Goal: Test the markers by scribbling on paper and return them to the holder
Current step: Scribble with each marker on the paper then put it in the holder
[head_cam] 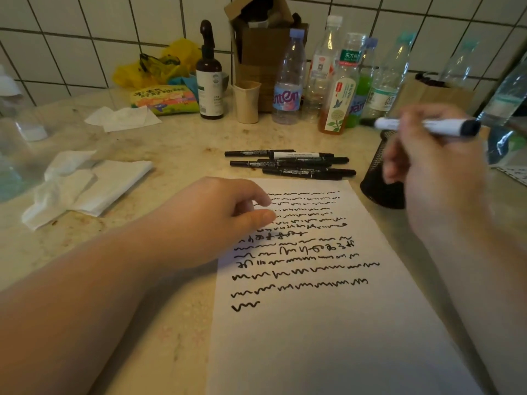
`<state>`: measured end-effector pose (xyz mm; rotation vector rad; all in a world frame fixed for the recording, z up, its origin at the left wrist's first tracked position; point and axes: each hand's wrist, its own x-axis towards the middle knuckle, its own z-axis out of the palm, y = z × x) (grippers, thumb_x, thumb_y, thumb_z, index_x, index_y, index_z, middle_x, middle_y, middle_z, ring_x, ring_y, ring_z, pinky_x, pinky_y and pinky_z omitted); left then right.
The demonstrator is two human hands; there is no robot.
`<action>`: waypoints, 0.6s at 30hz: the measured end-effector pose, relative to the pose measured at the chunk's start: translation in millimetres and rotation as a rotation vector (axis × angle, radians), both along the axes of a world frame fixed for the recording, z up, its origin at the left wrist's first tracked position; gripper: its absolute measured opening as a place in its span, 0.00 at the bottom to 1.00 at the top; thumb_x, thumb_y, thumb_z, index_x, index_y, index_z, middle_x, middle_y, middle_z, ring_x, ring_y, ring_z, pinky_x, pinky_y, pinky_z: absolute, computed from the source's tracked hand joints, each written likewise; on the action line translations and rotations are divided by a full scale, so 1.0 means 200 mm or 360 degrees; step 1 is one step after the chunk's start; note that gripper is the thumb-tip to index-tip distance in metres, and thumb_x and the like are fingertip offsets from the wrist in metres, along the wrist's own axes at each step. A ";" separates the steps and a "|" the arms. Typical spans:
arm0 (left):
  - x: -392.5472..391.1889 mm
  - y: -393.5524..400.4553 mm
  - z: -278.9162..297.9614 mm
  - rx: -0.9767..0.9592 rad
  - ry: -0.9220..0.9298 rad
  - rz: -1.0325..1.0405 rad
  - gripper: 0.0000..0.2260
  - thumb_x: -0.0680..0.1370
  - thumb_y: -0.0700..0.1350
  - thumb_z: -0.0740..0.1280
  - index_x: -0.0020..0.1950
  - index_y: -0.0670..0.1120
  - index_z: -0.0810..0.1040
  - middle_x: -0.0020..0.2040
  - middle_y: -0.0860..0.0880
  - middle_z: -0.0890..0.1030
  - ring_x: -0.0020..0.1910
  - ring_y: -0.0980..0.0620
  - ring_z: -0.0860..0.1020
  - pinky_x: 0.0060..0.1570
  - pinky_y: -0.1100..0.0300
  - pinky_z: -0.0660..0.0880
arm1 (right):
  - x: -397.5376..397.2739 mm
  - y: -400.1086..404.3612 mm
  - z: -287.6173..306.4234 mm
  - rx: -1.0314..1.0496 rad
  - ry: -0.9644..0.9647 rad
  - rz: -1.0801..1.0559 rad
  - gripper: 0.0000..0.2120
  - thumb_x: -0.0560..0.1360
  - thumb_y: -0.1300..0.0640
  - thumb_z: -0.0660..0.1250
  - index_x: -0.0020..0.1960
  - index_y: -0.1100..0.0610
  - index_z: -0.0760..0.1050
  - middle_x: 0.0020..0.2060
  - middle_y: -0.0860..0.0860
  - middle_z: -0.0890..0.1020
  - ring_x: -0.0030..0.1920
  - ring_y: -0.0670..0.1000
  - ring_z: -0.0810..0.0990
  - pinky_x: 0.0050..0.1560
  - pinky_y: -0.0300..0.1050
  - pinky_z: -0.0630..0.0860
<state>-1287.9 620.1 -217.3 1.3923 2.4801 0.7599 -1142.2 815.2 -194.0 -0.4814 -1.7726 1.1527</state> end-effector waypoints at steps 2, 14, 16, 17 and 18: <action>0.01 0.00 0.00 -0.0006 0.0018 -0.0035 0.11 0.75 0.60 0.63 0.56 0.63 0.77 0.39 0.60 0.79 0.37 0.63 0.77 0.35 0.68 0.70 | 0.02 0.05 0.03 0.0004 0.0074 -0.0238 0.06 0.82 0.49 0.61 0.47 0.42 0.75 0.32 0.45 0.77 0.30 0.46 0.75 0.32 0.46 0.73; 0.01 0.00 -0.01 0.0025 0.0056 -0.0043 0.07 0.76 0.57 0.63 0.53 0.63 0.78 0.38 0.62 0.79 0.38 0.65 0.76 0.34 0.71 0.69 | 0.02 0.22 0.02 0.0239 -0.0051 -0.0750 0.18 0.72 0.50 0.68 0.61 0.45 0.71 0.36 0.49 0.82 0.38 0.44 0.81 0.45 0.34 0.75; 0.01 0.00 -0.01 0.0022 0.0057 -0.0046 0.07 0.77 0.57 0.64 0.53 0.63 0.78 0.39 0.63 0.79 0.38 0.65 0.76 0.34 0.71 0.69 | 0.03 0.18 0.02 0.0307 0.0021 -0.0755 0.19 0.74 0.50 0.67 0.63 0.48 0.70 0.34 0.49 0.80 0.35 0.43 0.78 0.42 0.26 0.70; 0.01 0.00 -0.01 0.0020 0.0059 -0.0048 0.07 0.77 0.57 0.64 0.54 0.63 0.78 0.39 0.62 0.79 0.38 0.64 0.77 0.35 0.71 0.69 | 0.03 0.15 0.02 0.0382 0.0038 -0.0730 0.17 0.75 0.52 0.67 0.62 0.48 0.70 0.33 0.47 0.78 0.34 0.42 0.77 0.41 0.26 0.70; 0.02 0.00 -0.01 0.0017 0.0065 -0.0053 0.07 0.77 0.56 0.63 0.54 0.63 0.78 0.40 0.62 0.79 0.38 0.64 0.77 0.35 0.71 0.70 | 0.03 0.13 0.01 0.0466 0.0023 -0.0674 0.15 0.76 0.53 0.67 0.61 0.47 0.70 0.33 0.46 0.77 0.32 0.41 0.76 0.40 0.27 0.72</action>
